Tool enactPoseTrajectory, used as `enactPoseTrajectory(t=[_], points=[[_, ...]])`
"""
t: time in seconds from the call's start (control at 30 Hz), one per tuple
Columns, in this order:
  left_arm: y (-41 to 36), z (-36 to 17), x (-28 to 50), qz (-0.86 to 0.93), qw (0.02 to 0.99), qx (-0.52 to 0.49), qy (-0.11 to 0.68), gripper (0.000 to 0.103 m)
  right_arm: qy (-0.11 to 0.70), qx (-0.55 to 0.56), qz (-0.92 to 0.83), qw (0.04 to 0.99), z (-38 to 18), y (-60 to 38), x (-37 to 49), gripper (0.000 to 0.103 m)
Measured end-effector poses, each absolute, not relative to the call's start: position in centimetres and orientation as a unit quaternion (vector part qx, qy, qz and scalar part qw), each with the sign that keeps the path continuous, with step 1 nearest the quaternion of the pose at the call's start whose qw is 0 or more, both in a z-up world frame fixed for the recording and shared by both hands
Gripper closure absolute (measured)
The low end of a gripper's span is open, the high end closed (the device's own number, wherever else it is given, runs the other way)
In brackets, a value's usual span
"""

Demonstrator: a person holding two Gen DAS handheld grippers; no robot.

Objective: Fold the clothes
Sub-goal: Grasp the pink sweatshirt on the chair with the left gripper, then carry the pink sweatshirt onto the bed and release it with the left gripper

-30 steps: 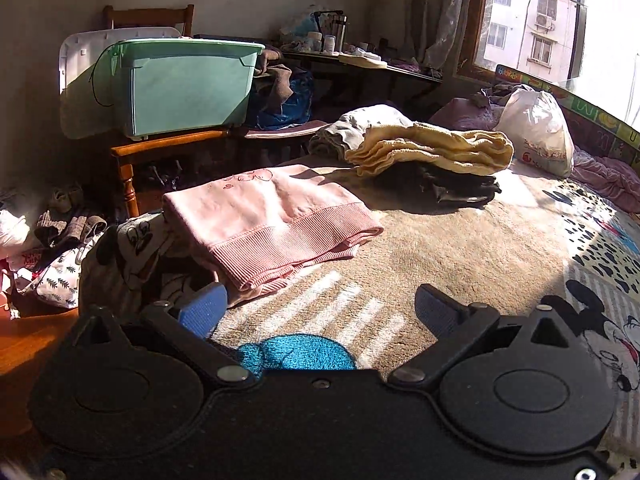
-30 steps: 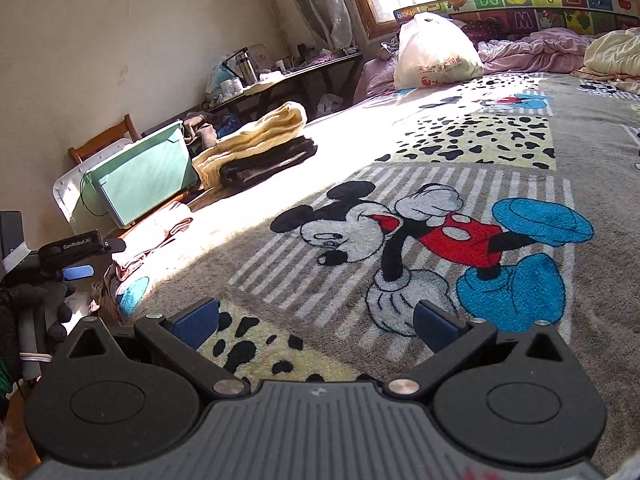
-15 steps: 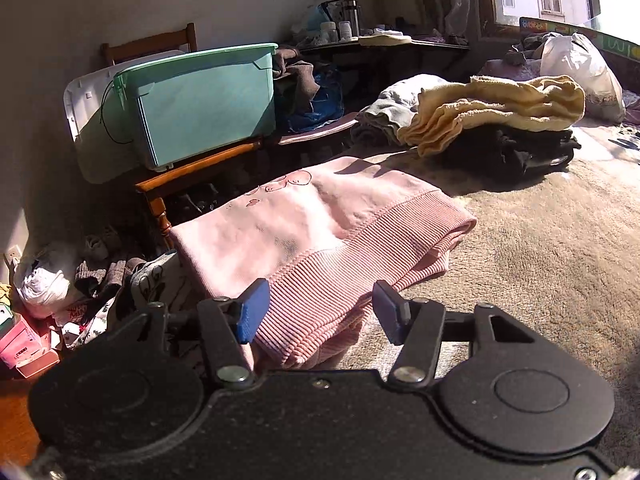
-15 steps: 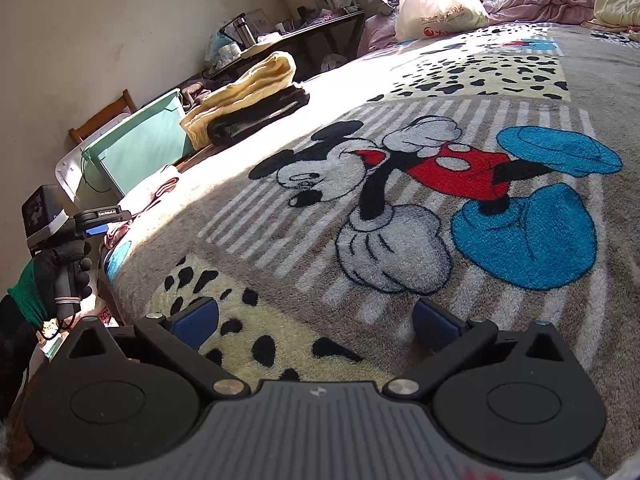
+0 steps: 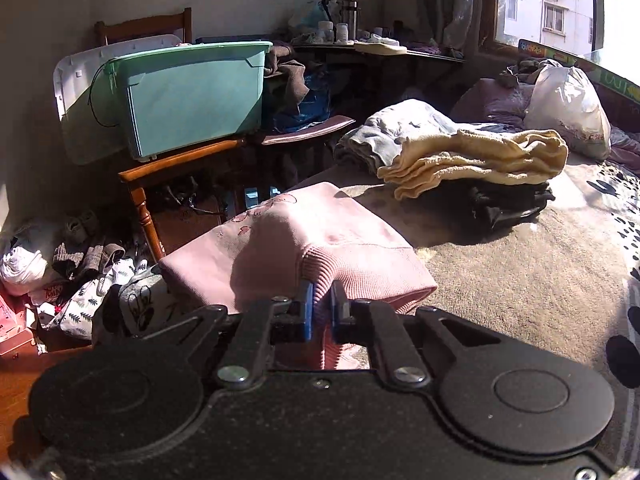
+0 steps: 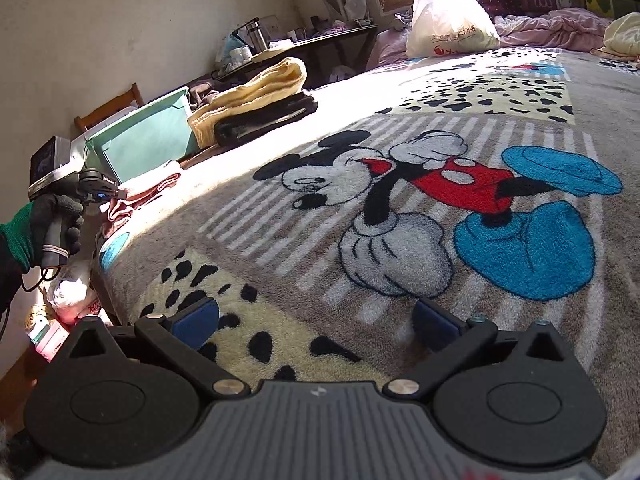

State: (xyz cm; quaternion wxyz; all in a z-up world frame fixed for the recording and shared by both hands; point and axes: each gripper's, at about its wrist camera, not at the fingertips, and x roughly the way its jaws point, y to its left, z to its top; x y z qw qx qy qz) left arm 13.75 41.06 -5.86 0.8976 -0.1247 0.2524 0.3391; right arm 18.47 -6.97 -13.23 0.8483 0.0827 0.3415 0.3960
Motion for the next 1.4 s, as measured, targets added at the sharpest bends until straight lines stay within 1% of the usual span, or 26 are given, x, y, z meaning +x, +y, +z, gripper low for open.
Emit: enactPoseTrajectory(t=[0.1, 0.2, 0.33, 0.43, 0.57, 0.7, 0.83, 0.97, 1.1, 1.13, 1.2, 1.23, 1.27, 1.33, 1.4], points=[[39.7, -3.3, 13.0, 0.305, 0.914, -0.146, 0.224, 0.098, 0.352, 0.113, 0.39, 0.843, -12.7, -8.0, 19.0, 0.002], [36.1, -0.1, 13.6, 0.25, 0.934, -0.162, 0.195, 0.098, 0.352, 0.123, 0.382, 0.845, -11.9, -9.1, 18.9, 0.002], [29.6, 4.0, 16.2, 0.165, 0.957, -0.162, 0.176, 0.098, 0.341, 0.162, 0.37, 0.849, -10.6, -11.7, 18.9, 0.002], [23.5, 8.7, 17.8, 0.084, 0.976, -0.151, 0.135, 0.098, 0.333, 0.184, 0.347, 0.857, -9.9, -14.6, 19.3, 0.001], [17.4, 15.7, 17.8, 0.009, 0.99, -0.127, 0.053, 0.099, 0.32, 0.204, 0.312, 0.871, -9.6, -19.0, 19.5, 0.001], [12.2, 19.2, 17.4, -0.042, 0.994, -0.094, 0.022, 0.099, 0.297, 0.236, 0.277, 0.883, -9.1, -24.0, 19.5, 0.001], [8.1, 17.1, 16.4, -0.11, 0.99, -0.071, 0.058, 0.099, 0.27, 0.265, 0.249, 0.891, -8.4, -28.3, 19.1, 0.001], [2.9, 11.4, 15.8, -0.162, 0.978, -0.014, 0.131, 0.098, 0.244, 0.291, 0.229, 0.896, -7.8, -32.0, 19.1, 0.001], [-2.5, 4.2, 15.4, -0.218, 0.948, 0.036, 0.23, 0.096, 0.232, 0.314, 0.224, 0.893, -7.9, -34.1, 19.6, 0.001], [-3.9, 2.3, 15.3, -0.231, 0.938, 0.048, 0.254, 0.09, 0.231, 0.317, 0.225, 0.892, -8.0, -34.4, 19.7, 0.001], [-5.6, 0.1, 14.5, -0.245, 0.926, 0.07, 0.277, 0.081, 0.232, 0.318, 0.23, 0.89, -8.2, -34.5, 20.0, 0.001], [-6.4, -0.8, 13.8, -0.248, 0.922, 0.074, 0.288, 0.07, 0.235, 0.316, 0.233, 0.889, -8.4, -34.2, 20.1, 0.001], [-6.3, -1.2, 13.7, -0.244, 0.923, 0.067, 0.291, 0.057, 0.24, 0.315, 0.237, 0.887, -8.6, -34.0, 20.2, 0.001], [-5.8, -1.4, 12.6, -0.23, 0.927, 0.032, 0.295, 0.049, 0.249, 0.308, 0.243, 0.886, -8.8, -33.4, 20.3, 0.001], [-5.1, -1.0, 12.5, -0.21, 0.93, 0.008, 0.301, 0.044, 0.257, 0.301, 0.247, 0.885, -9.1, -32.8, 20.4, 0.001]])
